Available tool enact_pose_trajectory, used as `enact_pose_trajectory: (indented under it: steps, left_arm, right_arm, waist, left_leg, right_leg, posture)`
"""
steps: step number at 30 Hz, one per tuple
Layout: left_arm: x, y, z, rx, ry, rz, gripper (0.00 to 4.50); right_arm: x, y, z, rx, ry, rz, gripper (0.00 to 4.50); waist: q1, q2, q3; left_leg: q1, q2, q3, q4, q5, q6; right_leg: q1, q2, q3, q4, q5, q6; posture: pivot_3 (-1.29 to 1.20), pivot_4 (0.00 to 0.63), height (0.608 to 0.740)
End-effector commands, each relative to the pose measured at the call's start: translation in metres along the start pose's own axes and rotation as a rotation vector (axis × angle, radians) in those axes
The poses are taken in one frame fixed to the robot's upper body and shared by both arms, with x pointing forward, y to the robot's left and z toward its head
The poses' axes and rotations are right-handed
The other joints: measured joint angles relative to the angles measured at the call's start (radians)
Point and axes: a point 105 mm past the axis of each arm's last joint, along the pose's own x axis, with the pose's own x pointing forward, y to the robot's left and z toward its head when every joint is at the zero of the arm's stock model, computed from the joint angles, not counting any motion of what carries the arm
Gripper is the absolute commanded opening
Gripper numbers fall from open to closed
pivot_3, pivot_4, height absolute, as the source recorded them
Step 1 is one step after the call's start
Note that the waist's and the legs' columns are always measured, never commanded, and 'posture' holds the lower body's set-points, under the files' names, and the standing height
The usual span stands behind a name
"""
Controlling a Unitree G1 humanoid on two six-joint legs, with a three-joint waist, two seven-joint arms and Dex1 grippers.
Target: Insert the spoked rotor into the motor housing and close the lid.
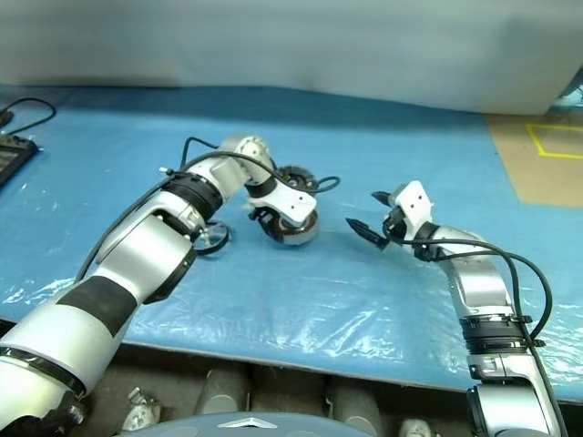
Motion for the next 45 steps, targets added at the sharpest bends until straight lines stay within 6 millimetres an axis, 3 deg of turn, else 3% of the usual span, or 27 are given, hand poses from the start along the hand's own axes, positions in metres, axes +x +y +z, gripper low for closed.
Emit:
enact_pose_trajectory:
  steps: [1,18,24,31,36,45]
  left_arm:
    - [-0.010,0.001,0.013,0.056,-0.019,0.011,2.19]
    - [0.008,-0.034,0.038,0.015,-0.076,-0.113,2.19]
    - [0.012,-0.042,0.036,0.024,-0.066,-0.139,2.19]
    - [0.012,-0.044,0.024,0.072,-0.022,-0.133,4.47]
    - [0.000,-0.037,0.034,0.006,-0.078,-0.086,4.47]
    - [-0.051,-0.068,0.053,-0.114,-0.280,-0.095,4.47]
  right_arm:
    - [-0.012,-0.015,0.010,-0.037,-0.032,-0.067,4.50]
    - [-0.010,-0.013,0.012,-0.034,-0.040,-0.073,4.50]
    - [-0.010,-0.015,0.012,-0.039,-0.038,-0.075,4.50]
    - [-0.005,-0.013,0.013,-0.042,-0.044,-0.066,4.50]
    - [-0.002,-0.012,0.013,-0.038,-0.045,-0.052,4.50]
    - [0.008,-0.011,0.007,-0.010,-0.035,-0.015,4.50]
  waist:
    - [-0.002,0.000,0.000]
    - [-0.002,0.003,0.002]
    - [-0.006,0.003,0.002]
    - [-0.022,0.003,0.002]
    - [-0.026,0.004,0.002]
    - [-0.030,0.006,0.004]
  left_leg:
    - [0.000,0.000,0.000,0.000,0.000,0.000]
    - [0.000,0.000,0.001,0.000,0.000,0.000]
    - [0.000,0.000,0.001,0.000,0.000,0.000]
    - [0.000,0.000,0.001,0.000,0.000,0.000]
    - [0.000,0.000,0.001,0.001,0.000,0.000]
    - [0.000,0.000,0.001,0.000,-0.002,-0.004]
  right_leg:
    - [0.000,0.000,0.000,0.000,0.000,0.000]
    - [0.000,0.000,0.000,-0.001,-0.001,-0.001]
    - [0.000,0.001,0.001,-0.001,-0.001,-0.001]
    - [0.000,0.000,0.001,-0.001,0.000,0.000]
    - [0.000,0.000,0.001,0.000,0.000,0.000]
    - [0.000,0.000,0.001,0.000,-0.001,-0.001]
  posture:
    - [0.00,0.150,0.740]
    - [0.00,0.150,0.740]
    - [0.00,0.150,0.740]
    - [0.00,0.150,0.740]
    - [0.00,0.150,0.740]
    - [0.00,0.150,0.740]
